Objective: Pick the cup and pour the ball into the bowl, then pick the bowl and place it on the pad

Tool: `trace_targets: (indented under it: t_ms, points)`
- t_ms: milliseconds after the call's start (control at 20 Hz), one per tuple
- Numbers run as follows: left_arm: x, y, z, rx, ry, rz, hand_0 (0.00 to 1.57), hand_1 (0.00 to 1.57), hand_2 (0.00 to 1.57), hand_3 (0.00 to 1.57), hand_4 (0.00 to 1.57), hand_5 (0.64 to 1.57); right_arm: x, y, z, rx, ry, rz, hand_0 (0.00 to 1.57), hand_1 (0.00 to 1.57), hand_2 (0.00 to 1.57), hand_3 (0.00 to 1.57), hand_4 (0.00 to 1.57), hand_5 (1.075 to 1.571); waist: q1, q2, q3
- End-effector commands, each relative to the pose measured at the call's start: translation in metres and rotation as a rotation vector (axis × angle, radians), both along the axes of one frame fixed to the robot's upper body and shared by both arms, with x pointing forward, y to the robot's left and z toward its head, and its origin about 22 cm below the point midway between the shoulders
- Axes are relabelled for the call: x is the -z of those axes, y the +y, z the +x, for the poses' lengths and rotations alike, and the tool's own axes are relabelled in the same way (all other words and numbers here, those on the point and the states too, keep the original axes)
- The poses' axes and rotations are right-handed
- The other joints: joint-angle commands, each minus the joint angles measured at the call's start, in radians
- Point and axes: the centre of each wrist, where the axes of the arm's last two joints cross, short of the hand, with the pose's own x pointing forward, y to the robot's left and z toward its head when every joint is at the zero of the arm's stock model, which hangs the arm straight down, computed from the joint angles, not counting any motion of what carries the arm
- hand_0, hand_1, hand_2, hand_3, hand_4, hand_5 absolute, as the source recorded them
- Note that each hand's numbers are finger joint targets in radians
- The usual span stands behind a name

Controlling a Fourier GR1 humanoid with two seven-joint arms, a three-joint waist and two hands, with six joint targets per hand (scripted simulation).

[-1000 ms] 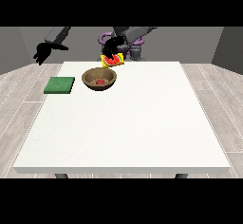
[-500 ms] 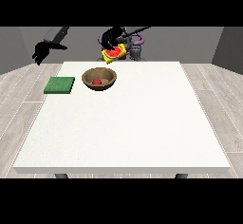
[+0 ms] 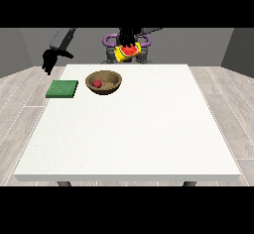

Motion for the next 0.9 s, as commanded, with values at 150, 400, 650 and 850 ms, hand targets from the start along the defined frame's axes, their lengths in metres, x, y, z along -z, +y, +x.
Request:
trace_targets:
  t_ms: [150, 400, 650, 850]
  points:
    - [-0.01, 0.085, 0.024, -0.12, 0.068, -0.517, 0.37, 0.37, 1.57, 1.57, 0.86, 1.568, -0.012, -0.006, 0.004, 0.052, -0.018, 0.008, 0.0, 0.0, 0.0, 0.0, 0.48, 1.561, 0.085, 0.049, -0.0027]
    - [-0.014, 0.1, 0.027, -0.024, 0.199, -0.899, 1.24, 1.24, 1.57, 1.24, 0.91, 1.546, -0.018, 0.017, 0.023, 0.065, -0.099, 0.047, 0.0, 0.0, 0.0, 0.0, 0.22, 1.565, 0.101, 0.175, -0.0046]
    - [-0.008, 0.115, 0.026, 0.129, 0.277, -1.165, 0.78, 0.78, 0.7, 0.09, 0.86, 1.531, -0.019, 0.031, 0.03, 0.037, -0.127, 0.083, 0.0, 0.0, 0.0, 0.0, 0.38, 1.569, 0.076, 0.262, -0.0028]
    - [0.018, 0.133, 0.027, 0.13, 0.308, -1.329, 0.0, 0.0, 0.0, 0.0, 0.4, 1.548, -0.036, 0.06, 0.052, -0.045, -0.133, 0.066, 0.0, 0.0, 0.0, 0.0, 0.42, 1.566, 0.022, 0.283, -0.001]
